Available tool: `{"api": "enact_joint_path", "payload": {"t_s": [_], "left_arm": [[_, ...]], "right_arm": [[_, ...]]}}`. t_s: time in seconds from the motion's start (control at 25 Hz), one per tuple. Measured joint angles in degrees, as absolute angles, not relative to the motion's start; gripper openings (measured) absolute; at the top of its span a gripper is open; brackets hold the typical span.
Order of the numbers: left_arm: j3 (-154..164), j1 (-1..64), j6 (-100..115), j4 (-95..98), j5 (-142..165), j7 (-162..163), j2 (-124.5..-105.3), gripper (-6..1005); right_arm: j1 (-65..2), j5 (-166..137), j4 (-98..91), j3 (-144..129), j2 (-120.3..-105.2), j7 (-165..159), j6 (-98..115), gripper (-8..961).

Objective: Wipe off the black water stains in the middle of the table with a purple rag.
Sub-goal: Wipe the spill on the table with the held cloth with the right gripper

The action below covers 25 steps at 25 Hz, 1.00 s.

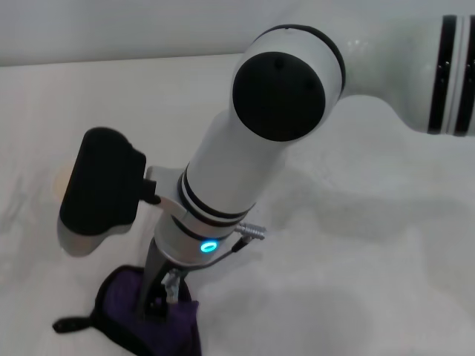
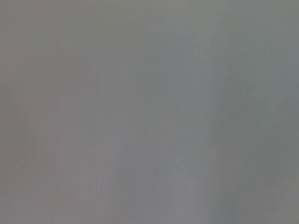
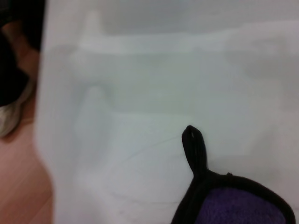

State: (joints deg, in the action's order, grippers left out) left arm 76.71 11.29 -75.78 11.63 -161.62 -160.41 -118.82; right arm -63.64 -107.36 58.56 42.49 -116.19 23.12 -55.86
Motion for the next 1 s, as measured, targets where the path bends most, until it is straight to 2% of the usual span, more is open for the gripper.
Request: {"api": "enact_joint_path", "payload": {"t_s": [0.6, 1.0], "left_arm": [[76.6, 9.9, -76.7, 11.6, -162.1, -160.5, -118.88, 861], [76.5, 9.7, -76.8, 11.6, -162.1, -160.5, -119.09, 862]], "right_arm": [[-65.9, -107.4, 49.7, 38.1, -116.20, 21.7, -48.3, 57], [-65.4, -119.6, 46.2, 38.3, -116.19, 11.7, -45.8, 57]]}}
